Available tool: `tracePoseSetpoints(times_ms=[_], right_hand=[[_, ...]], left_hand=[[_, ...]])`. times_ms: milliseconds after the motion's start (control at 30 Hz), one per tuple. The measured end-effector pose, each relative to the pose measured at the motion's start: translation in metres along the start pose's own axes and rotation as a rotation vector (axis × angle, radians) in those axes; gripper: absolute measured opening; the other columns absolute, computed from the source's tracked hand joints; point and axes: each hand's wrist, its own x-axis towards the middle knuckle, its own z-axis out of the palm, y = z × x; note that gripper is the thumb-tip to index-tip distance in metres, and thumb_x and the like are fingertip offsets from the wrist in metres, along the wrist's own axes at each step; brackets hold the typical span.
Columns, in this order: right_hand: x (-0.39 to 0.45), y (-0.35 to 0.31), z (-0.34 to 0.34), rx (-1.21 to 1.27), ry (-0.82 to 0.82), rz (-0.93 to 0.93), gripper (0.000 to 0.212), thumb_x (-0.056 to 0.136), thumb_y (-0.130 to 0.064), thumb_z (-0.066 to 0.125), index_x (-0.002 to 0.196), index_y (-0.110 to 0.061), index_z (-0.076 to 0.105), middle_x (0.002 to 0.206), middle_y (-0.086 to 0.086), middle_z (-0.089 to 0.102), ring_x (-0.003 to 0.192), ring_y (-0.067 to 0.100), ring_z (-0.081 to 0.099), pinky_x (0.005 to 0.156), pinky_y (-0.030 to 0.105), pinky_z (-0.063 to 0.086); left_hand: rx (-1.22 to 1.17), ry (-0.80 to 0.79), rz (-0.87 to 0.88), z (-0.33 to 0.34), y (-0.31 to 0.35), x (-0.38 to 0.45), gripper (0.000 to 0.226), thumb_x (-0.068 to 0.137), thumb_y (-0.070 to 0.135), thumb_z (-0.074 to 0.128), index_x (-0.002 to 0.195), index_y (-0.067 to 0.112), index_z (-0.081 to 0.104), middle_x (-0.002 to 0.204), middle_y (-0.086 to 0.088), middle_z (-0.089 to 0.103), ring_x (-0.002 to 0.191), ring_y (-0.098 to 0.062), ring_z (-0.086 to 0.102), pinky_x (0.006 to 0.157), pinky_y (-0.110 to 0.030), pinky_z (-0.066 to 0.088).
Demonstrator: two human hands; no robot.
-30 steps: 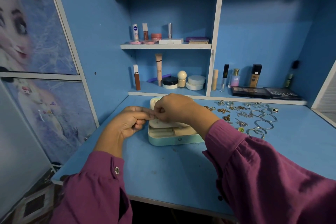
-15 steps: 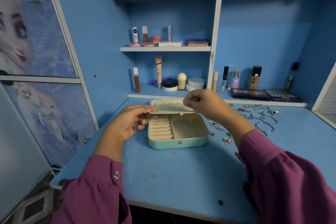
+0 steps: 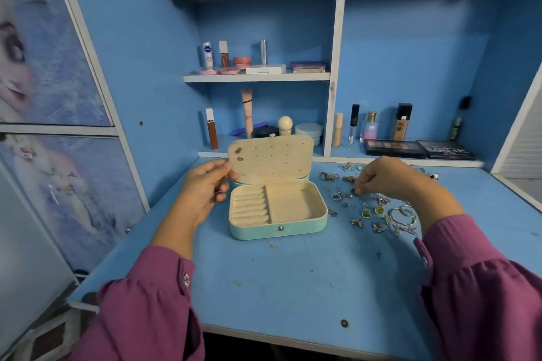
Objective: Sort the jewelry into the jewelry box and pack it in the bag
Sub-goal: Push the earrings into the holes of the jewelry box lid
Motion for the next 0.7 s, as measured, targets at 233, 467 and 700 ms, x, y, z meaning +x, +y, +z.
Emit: tracePoseSetpoints(times_ms=[233,467,700], right_hand=[[-0.003,-0.004,0.002,-0.145,-0.036,0.037,0.014,0.077,-0.013,0.074,0.069,-0.024,0.071,0.079,-0.005,0.069,0.079,0.016,0.064,0.069,0.029,0.053],[0.0,-0.006,0.007,-0.147,0.025,-0.026,0.011,0.083,-0.017,0.067,0.075,-0.025,0.067,0.084,-0.005,0.065,0.077,0.017,0.062,0.07,0.035,0.055],[0.0,-0.042,0.027,0.127,0.178,-0.207,0.014,0.089,-0.01,0.058,0.088,-0.017,0.069,0.086,-0.002,0.068,0.077,0.012,0.061,0.062,0.013,0.045]], left_hand=[[0.053,0.048,0.028,0.001,-0.011,0.01,0.017,0.095,0.014,0.056,0.106,0.005,0.064,0.067,-0.001,0.056,0.043,-0.006,0.037,0.038,-0.018,0.031],[0.083,0.074,0.022,0.0,-0.016,0.016,0.016,0.094,0.015,0.057,0.107,0.011,0.066,0.071,0.001,0.053,0.049,-0.007,0.036,0.04,-0.019,0.033],[0.058,0.085,0.004,-0.001,-0.018,0.019,0.018,0.093,0.012,0.059,0.108,0.011,0.067,0.093,-0.002,0.068,0.055,-0.01,0.038,0.042,-0.019,0.036]])
